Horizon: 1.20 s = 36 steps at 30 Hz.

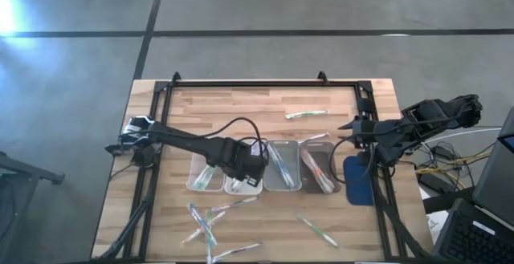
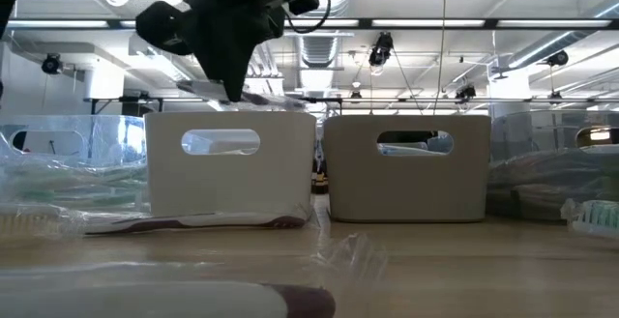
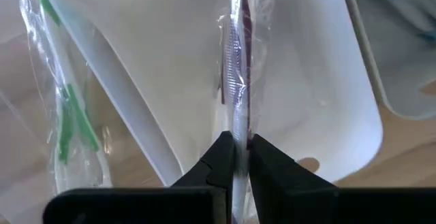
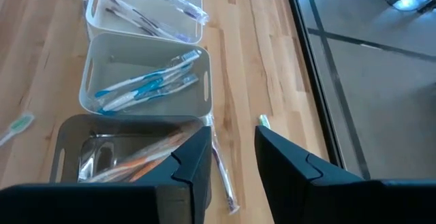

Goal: Pick & Place Toothbrushes
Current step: Put the purple toothbrush into the white bin

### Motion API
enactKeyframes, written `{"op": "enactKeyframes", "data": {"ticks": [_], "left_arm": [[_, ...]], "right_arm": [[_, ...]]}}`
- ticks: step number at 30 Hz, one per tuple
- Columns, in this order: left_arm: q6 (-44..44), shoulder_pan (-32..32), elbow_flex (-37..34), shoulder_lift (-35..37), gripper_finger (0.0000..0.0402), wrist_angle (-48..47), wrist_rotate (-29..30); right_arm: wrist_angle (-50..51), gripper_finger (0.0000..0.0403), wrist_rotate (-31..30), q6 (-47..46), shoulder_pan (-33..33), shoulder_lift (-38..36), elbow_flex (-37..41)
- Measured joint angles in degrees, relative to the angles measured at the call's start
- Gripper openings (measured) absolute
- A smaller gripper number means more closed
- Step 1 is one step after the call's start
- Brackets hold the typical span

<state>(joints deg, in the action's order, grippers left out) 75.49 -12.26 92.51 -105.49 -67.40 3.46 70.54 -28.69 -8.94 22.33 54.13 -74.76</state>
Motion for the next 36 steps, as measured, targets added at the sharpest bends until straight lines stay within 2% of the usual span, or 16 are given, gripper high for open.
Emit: {"op": "enactKeyframes", "data": {"ticks": [13, 21, 28, 36], "left_arm": [[-1.3, 0.93, -1.22, 0.0, 0.0032, 3.38, -0.83], [-1.38, 1.39, -7.08, 0.0, 0.0033, 9.48, -3.17], [-1.6, 2.31, -11.93, 0.0, 0.0033, 14.22, -5.1], [-5.99, 3.12, -12.35, 0.01, 0.0064, 15.16, -8.68]], "right_arm": [[-0.02, 0.0055, 0.02, 1.6, 0.0, 0.0, 0.0], [-0.04, 0.0039, 0.0, 1.87, 0.0, 0.0, 0.0], [-0.06, 0.0046, 0.02, 2.08, 0.0, 0.0, 0.0], [-0.06, 0.0067, 0.0, 2.09, 0.0, 0.0, 0.04]]}}
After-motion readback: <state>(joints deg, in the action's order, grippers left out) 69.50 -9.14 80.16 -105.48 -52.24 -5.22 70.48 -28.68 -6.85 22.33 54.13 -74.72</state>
